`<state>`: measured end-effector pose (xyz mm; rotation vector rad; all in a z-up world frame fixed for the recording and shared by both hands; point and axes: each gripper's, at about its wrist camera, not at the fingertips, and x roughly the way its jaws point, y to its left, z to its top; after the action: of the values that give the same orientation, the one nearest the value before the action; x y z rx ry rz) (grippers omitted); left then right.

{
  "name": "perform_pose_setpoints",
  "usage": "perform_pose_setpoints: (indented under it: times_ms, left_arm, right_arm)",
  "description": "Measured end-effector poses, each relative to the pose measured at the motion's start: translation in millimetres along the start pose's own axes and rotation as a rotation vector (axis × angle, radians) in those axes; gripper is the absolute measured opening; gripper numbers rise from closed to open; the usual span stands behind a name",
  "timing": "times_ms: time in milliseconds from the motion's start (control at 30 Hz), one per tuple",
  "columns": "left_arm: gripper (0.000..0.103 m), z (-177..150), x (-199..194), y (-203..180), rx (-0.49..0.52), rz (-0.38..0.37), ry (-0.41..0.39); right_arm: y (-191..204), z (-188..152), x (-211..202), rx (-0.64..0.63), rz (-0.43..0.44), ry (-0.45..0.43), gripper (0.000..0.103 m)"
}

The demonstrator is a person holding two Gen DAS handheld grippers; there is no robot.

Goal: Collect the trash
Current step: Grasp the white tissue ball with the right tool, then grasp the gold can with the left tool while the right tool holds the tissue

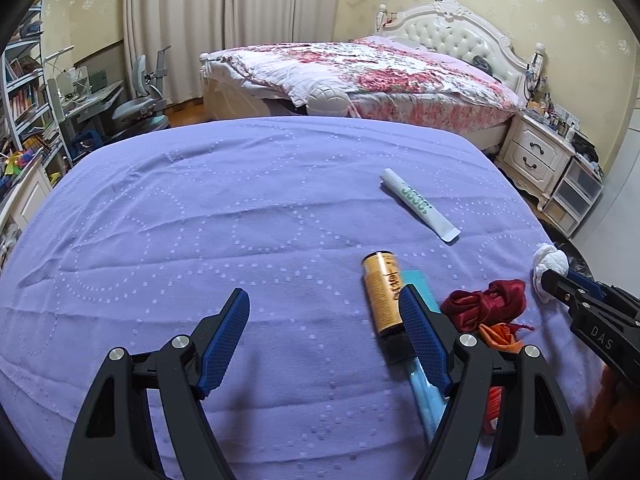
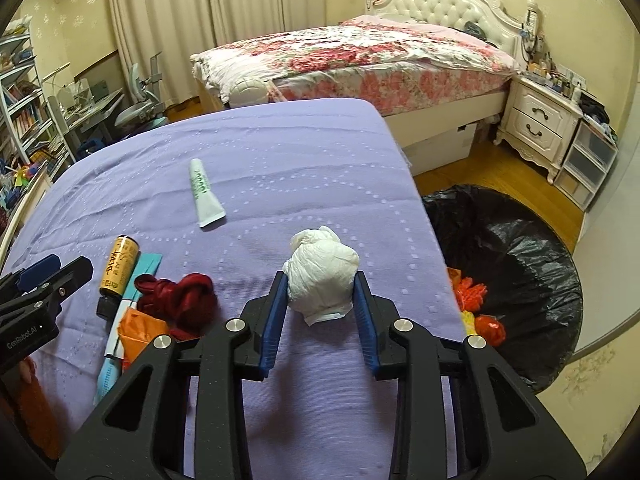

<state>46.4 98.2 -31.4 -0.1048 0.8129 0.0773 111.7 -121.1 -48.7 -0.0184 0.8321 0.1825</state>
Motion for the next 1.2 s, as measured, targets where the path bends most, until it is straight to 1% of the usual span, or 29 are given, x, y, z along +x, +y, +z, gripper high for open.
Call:
perform_pose_setpoints:
  times_ms: [133,167,333,400,467,500,533,700,900,1067,1200]
  left_arm:
    - [0.075,1,10,-8,-0.003,-0.024,0.028]
    - [0.073,1,13,-9,-0.002,-0.029,0.037]
    - [0.054,-2,23,-16,0.021,-0.038,0.072]
    - [0.05,-2,24,-16,0.021,-0.049,0.08]
    - [0.035,-3,24,-16,0.026,-0.058,0.083]
    - [0.031,-4,25,-17,0.029,-0.06,0.086]
    - [0.026,-4,25,-16,0.031,-0.064,0.087]
    - [0.025,-7,20,-15,0.032,-0.074,0.069]
    - [0.025,-7,5,-16,0.041,-0.062,0.014]
    - [0.025,2,-11,-20,0.033,-0.082,-0.027]
    - [0.025,8,-23,-32,0.046,-0.111,-0.061]
  right_arm:
    - [-8,-1,-1,0.015,-0.003,-0.003,0.032]
    - [-10,-1,0,0.017,-0.002,-0.003,0.032]
    - [-9,-2,0,0.014,0.005,-0.003,0.032]
    - [-9,-2,1,0.014,0.007,-0.003,0.032]
    - [-9,-2,2,0.015,0.007,-0.003,0.032]
    - [-9,-2,2,0.015,0.008,-0.003,0.032]
    - [-9,-3,2,0.015,0.008,-0.002,0.032]
    - [-9,-3,2,0.014,0.007,-0.002,0.032]
    - [-10,-3,-1,0.018,0.011,-0.016,0.032]
    - [-15,0,-12,0.025,0.006,-0.041,0.032]
    - [-26,4,-24,0.037,-0.01,-0.067,0.032]
